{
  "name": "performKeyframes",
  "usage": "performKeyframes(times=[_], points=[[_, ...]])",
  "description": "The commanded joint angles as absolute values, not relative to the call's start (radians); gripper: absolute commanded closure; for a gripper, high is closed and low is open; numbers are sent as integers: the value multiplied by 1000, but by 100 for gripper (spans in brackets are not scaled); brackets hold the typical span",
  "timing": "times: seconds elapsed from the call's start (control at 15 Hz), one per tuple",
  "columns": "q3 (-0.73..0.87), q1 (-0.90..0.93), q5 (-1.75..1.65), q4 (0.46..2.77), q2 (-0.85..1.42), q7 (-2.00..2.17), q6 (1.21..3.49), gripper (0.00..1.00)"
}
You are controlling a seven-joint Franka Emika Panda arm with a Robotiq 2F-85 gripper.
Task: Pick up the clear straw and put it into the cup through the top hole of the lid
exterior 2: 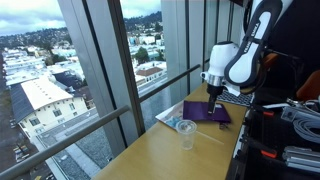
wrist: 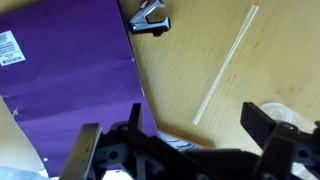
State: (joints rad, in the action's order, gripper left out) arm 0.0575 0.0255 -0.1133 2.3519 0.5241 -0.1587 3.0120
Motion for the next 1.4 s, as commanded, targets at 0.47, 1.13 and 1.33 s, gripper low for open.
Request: performKeyframes(times=[0.47,1.13,1.33], points=[[68,149,-52,2151,771,75,3077,0],[97,229,-13,2102,869,154,3109,0],[102,219,-9,2082,875,153,3100,1]])
